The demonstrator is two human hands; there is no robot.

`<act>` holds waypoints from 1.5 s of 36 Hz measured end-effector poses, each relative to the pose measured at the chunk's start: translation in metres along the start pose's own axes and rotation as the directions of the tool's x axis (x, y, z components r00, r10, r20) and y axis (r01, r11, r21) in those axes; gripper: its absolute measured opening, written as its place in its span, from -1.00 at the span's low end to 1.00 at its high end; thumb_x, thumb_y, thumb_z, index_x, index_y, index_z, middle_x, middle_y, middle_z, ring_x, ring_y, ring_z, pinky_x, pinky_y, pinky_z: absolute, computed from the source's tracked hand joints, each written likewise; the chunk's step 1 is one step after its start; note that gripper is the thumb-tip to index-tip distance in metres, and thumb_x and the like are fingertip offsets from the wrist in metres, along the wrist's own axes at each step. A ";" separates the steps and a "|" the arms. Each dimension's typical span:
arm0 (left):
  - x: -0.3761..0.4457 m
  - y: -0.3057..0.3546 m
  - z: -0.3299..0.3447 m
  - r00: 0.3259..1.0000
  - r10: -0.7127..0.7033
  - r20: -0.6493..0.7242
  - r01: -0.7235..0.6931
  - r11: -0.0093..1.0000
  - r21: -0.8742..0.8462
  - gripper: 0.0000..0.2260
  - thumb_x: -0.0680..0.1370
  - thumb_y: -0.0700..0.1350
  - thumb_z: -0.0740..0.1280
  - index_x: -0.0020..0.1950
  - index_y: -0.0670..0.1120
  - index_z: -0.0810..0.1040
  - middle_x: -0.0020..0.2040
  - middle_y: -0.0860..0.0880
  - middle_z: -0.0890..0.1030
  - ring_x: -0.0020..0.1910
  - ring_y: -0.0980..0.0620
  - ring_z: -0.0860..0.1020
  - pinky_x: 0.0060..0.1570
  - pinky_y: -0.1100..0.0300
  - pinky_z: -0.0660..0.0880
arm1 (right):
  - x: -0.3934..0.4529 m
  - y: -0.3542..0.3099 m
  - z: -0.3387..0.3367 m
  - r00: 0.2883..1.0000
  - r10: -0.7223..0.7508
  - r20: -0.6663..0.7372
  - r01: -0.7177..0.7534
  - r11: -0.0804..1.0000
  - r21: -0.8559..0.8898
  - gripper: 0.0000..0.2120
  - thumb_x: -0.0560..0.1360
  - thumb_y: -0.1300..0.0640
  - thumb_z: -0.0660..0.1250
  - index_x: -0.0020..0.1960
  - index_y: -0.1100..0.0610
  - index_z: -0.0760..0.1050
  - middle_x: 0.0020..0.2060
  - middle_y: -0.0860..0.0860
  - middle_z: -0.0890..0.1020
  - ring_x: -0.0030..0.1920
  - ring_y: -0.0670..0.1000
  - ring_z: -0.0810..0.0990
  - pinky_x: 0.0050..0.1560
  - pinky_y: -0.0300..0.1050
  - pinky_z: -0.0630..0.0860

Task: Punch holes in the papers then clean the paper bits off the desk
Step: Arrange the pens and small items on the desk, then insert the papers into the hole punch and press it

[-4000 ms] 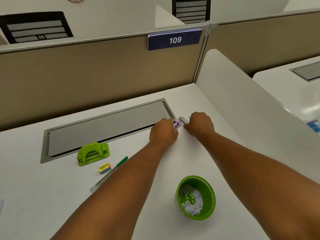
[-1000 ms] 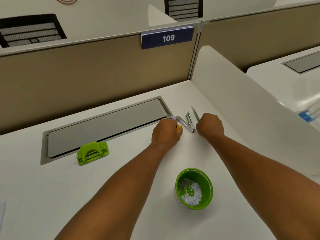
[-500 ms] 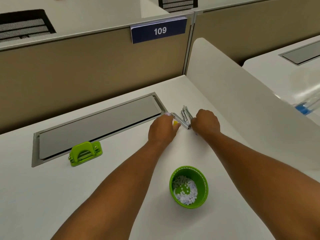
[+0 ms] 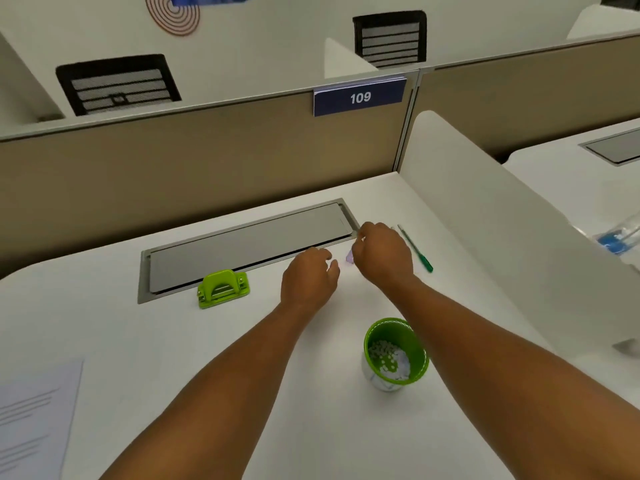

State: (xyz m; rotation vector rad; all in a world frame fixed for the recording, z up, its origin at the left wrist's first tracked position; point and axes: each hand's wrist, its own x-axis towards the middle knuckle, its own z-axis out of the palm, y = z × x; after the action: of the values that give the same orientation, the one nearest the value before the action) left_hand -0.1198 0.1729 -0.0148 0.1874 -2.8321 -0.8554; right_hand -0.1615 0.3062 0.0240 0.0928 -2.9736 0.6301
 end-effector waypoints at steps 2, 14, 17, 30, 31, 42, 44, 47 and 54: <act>-0.011 -0.008 -0.010 1.000 -0.021 -0.020 0.021 1.000 0.004 -0.70 0.60 0.05 0.27 0.25 -0.05 0.59 0.15 -0.02 0.64 0.07 -0.02 0.59 0.05 0.13 0.53 | -0.012 -0.017 0.000 1.000 -0.019 -0.016 0.019 1.000 0.021 -0.80 0.56 0.11 0.25 0.09 0.16 0.57 -0.07 0.09 0.64 -0.12 0.08 0.61 -0.15 -0.13 0.53; -0.078 -0.067 -0.104 0.974 -0.129 -0.186 0.140 0.989 0.045 -0.78 0.58 -0.02 0.25 0.09 -0.06 0.64 0.00 -0.03 0.66 -0.06 -0.06 0.60 -0.16 0.18 0.46 | -0.086 -0.106 0.017 0.982 -0.172 0.073 0.167 0.983 0.075 -0.77 0.57 0.10 0.22 0.16 0.13 0.54 0.02 0.08 0.62 -0.05 0.08 0.60 -0.10 -0.12 0.49; -0.096 -0.091 -0.124 0.955 -0.179 -0.235 0.195 0.980 0.046 -0.80 0.58 -0.03 0.24 0.01 -0.08 0.62 -0.06 -0.06 0.65 -0.11 -0.10 0.59 -0.15 0.13 0.48 | -0.112 -0.128 0.022 0.973 -0.215 0.084 0.207 0.973 0.099 -0.77 0.56 0.09 0.21 0.14 0.13 0.54 0.02 0.08 0.62 -0.01 0.11 0.60 -0.07 -0.08 0.51; -0.190 -0.181 -0.194 0.895 -0.309 -0.322 0.324 0.946 -0.006 -0.79 0.57 -0.05 0.26 0.05 -0.09 0.64 0.00 -0.08 0.66 -0.09 -0.09 0.60 -0.11 0.08 0.57 | -0.207 -0.212 0.064 0.925 -0.300 0.233 0.270 0.951 0.150 -0.76 0.56 0.12 0.19 0.16 0.14 0.51 0.06 0.09 0.60 0.06 0.13 0.57 -0.02 -0.07 0.46; -0.198 -0.188 -0.200 0.890 -0.313 -0.330 0.330 0.944 -0.005 -0.80 0.57 -0.05 0.27 0.06 -0.10 0.63 0.02 -0.08 0.65 -0.08 -0.09 0.60 -0.11 0.09 0.56 | -0.213 -0.219 0.068 0.921 -0.300 0.250 0.270 0.952 0.148 -0.76 0.56 0.12 0.19 0.17 0.15 0.50 0.06 0.10 0.59 0.07 0.14 0.56 -0.03 -0.07 0.45; -0.260 -0.277 -0.247 0.802 -0.438 -0.406 0.462 0.886 -0.044 -0.83 0.54 -0.09 0.32 0.06 -0.10 0.63 0.12 -0.10 0.58 0.02 -0.12 0.58 -0.12 0.04 0.58 | -0.279 -0.284 0.110 0.853 -0.316 0.416 0.261 0.948 0.185 -0.74 0.52 0.18 0.21 0.14 0.25 0.53 0.06 0.14 0.62 0.08 0.16 0.57 0.04 -0.05 0.47; -0.269 -0.289 -0.253 0.793 -0.460 -0.398 0.487 0.873 -0.038 -0.81 0.54 -0.09 0.31 0.08 -0.11 0.63 0.14 -0.11 0.57 0.07 -0.13 0.56 -0.08 0.02 0.57 | -0.288 -0.294 0.117 0.842 -0.315 0.438 0.260 0.948 0.182 -0.74 0.52 0.19 0.21 0.15 0.25 0.52 0.07 0.14 0.62 0.09 0.16 0.57 0.04 -0.05 0.48; -0.282 -0.307 -0.261 0.770 -0.504 -0.391 0.542 0.840 -0.015 -0.78 0.55 -0.07 0.31 0.13 -0.12 0.62 0.18 -0.14 0.57 0.15 -0.16 0.51 0.02 -0.03 0.55 | -0.298 -0.308 0.127 0.826 -0.293 0.482 0.238 0.956 0.174 -0.75 0.52 0.19 0.20 0.13 0.24 0.53 0.04 0.11 0.62 0.07 0.14 0.58 -0.04 -0.11 0.48; -0.309 -0.349 -0.279 0.670 -0.677 -0.306 0.726 0.684 0.076 -0.59 0.56 0.05 0.31 0.33 -0.15 0.49 0.27 -0.20 0.48 0.26 -0.20 0.41 0.18 -0.09 0.44 | -0.308 -0.327 0.145 0.827 -0.196 0.527 0.113 0.976 0.186 -0.73 0.46 0.22 0.23 -0.35 0.11 0.22 -0.40 -0.03 0.37 -0.42 -0.07 0.33 -0.47 -0.22 0.20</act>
State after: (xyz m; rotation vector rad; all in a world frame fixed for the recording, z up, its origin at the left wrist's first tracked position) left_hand 0.2627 -0.2120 -0.0218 1.4007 -2.5552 -0.5840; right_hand 0.1587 -0.0390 -0.0110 0.6229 -3.3907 0.9366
